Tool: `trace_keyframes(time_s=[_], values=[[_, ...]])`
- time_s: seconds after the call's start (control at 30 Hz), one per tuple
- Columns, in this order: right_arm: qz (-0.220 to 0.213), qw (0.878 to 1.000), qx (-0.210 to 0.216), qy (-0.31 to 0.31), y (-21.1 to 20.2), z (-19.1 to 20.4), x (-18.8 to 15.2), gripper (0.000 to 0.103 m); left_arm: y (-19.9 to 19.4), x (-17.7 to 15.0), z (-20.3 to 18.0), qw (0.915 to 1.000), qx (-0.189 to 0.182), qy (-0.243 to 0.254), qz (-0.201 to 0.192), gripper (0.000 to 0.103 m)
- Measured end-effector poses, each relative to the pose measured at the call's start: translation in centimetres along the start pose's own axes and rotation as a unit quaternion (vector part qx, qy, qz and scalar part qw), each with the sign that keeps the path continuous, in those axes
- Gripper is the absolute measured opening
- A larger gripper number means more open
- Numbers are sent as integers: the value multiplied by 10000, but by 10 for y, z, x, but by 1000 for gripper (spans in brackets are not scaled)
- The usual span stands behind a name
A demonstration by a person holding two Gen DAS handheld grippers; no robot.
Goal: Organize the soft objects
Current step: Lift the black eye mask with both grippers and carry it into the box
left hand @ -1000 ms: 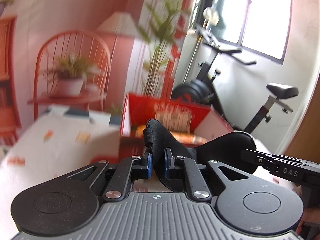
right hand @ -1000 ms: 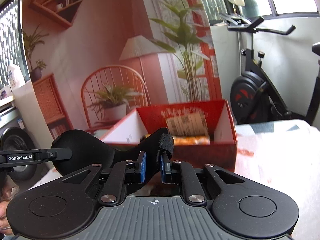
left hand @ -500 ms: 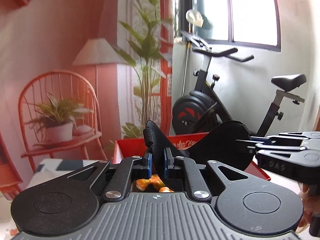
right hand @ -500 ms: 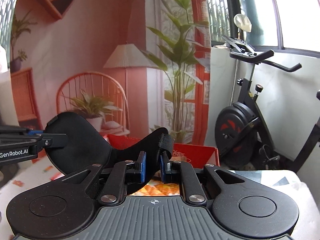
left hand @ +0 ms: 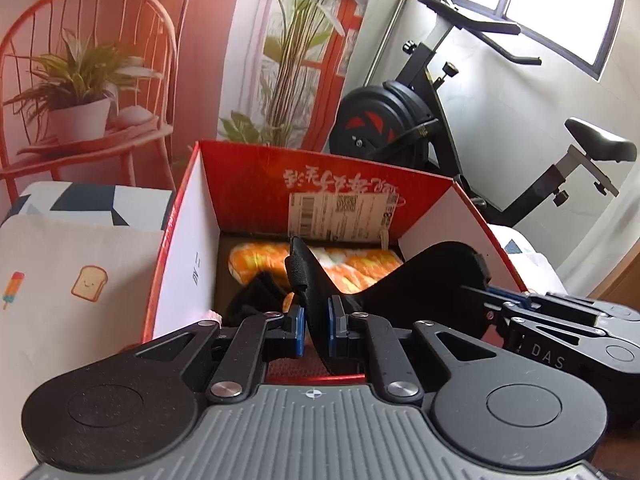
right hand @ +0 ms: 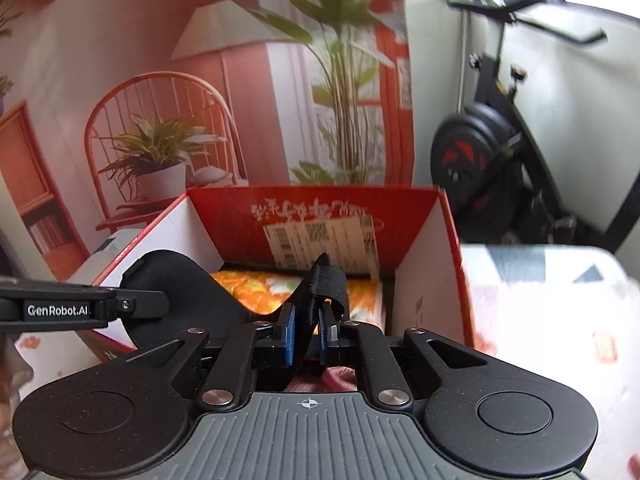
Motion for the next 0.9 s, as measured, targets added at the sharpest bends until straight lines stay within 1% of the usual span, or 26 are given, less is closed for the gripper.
trace_keyframes(time_s=[0.13, 0.27, 0.53, 0.6, 0.63, 0.67, 0.7, 0.73, 0.77, 0.83, 0.87, 0.9], values=[[180, 9996, -1, 216, 5, -3, -10, 9, 3, -1, -3, 9999, 38, 138, 91, 12], [273, 9993, -8, 238, 6, -3, -14, 9, 6, -4, -6, 9995, 83, 239, 181, 12], [359, 9990, -38, 275, 5, -3, -16, 9, 10, -3, -2, 9994, 144, 193, 249, 12], [383, 9988, -37, 291, 5, -5, -16, 10, 9, -1, -3, 9995, 121, 216, 197, 15], [379, 9988, -28, 295, 4, -5, -16, 10, 8, 0, -3, 9996, 116, 214, 153, 16], [365, 9989, -45, 283, 3, -5, -15, 12, 6, 2, -3, 9996, 105, 216, 123, 22], [340, 9991, -97, 254, 1, -6, -14, 16, 5, 2, -3, 9997, 105, 217, 97, 31], [313, 9992, -127, 227, 0, -6, -13, 18, 3, 3, -2, 9997, 126, 214, 66, 35], [292, 9992, -149, 206, -2, -7, -12, 22, 1, 5, -2, 9996, 152, 217, 23, 42], [264, 9993, -218, 175, -5, -9, -10, 25, -5, 7, 0, 9996, 192, 209, -50, 46], [247, 9992, -253, 162, -8, -10, -9, 27, -7, 8, 2, 9995, 226, 190, -72, 50], [241, 9992, -275, 147, -10, -11, -8, 34, -9, 9, 3, 9995, 268, 165, -99, 54]])
Point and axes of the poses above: each gripper's, at about its wrist camera, not at the fingertips, and y roughly the way its jaws point, z to its left, x to its top, the point moved 10 cm from there along y, roughly the way its jaws point, and after that the axes turned 2 degrees about y, right-handed, at the moved point
